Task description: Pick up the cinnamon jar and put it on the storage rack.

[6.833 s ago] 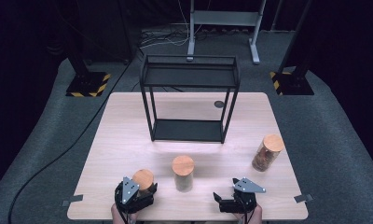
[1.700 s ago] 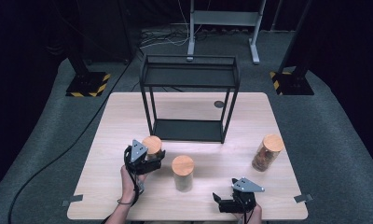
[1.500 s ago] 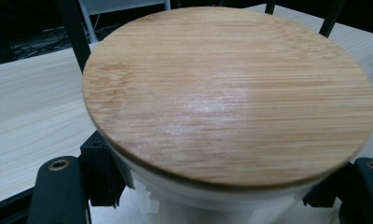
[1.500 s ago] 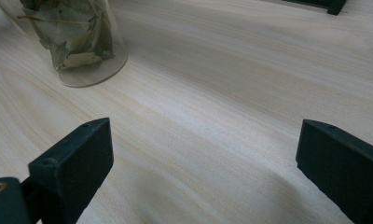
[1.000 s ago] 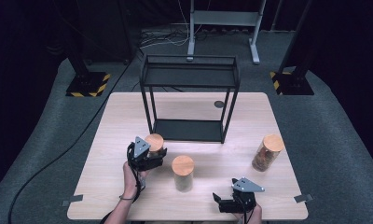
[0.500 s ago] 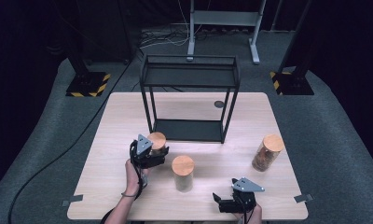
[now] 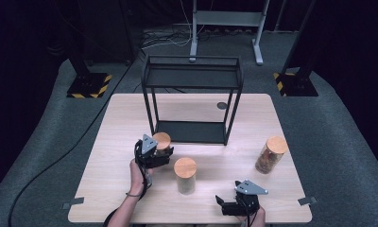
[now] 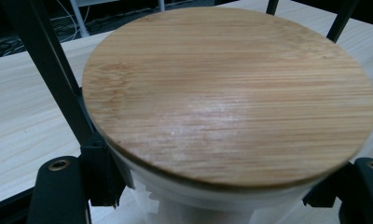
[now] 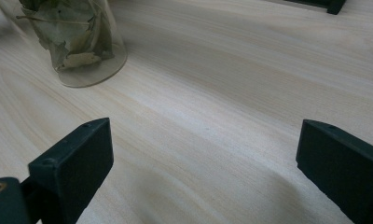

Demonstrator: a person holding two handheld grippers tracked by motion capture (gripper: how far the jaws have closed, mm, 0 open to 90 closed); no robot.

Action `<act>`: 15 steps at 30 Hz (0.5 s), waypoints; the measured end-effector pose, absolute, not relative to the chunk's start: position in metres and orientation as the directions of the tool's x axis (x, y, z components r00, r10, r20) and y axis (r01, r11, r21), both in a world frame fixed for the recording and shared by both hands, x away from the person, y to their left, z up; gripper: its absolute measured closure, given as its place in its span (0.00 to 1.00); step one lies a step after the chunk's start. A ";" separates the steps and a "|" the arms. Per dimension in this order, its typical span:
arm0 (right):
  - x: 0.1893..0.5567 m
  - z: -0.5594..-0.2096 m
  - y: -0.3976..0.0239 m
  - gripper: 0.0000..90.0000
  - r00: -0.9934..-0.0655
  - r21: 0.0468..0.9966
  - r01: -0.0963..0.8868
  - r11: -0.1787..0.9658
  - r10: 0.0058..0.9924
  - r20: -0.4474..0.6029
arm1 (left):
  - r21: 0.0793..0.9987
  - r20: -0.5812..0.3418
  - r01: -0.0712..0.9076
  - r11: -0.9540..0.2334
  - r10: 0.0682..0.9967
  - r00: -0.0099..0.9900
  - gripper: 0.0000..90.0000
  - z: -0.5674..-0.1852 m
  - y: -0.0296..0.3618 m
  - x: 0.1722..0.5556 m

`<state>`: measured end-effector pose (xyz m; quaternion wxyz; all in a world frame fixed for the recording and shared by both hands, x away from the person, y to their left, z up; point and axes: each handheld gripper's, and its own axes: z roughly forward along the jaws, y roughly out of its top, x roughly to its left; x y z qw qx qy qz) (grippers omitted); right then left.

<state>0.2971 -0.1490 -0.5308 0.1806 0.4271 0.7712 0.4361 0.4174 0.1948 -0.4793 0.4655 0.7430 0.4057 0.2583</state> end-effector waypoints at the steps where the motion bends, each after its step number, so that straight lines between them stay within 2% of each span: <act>1: 0.297 -0.531 -0.149 0.03 -0.570 0.827 0.501 0.255 0.816 0.094 | 0.901 0.007 0.363 -0.239 0.842 0.539 0.28 -0.479 0.195 0.418; 15: 0.297 -0.531 -0.149 0.03 -0.571 0.829 0.497 0.256 0.816 0.090 | 0.892 0.011 0.378 -0.250 0.846 0.533 0.28 -0.485 0.187 0.433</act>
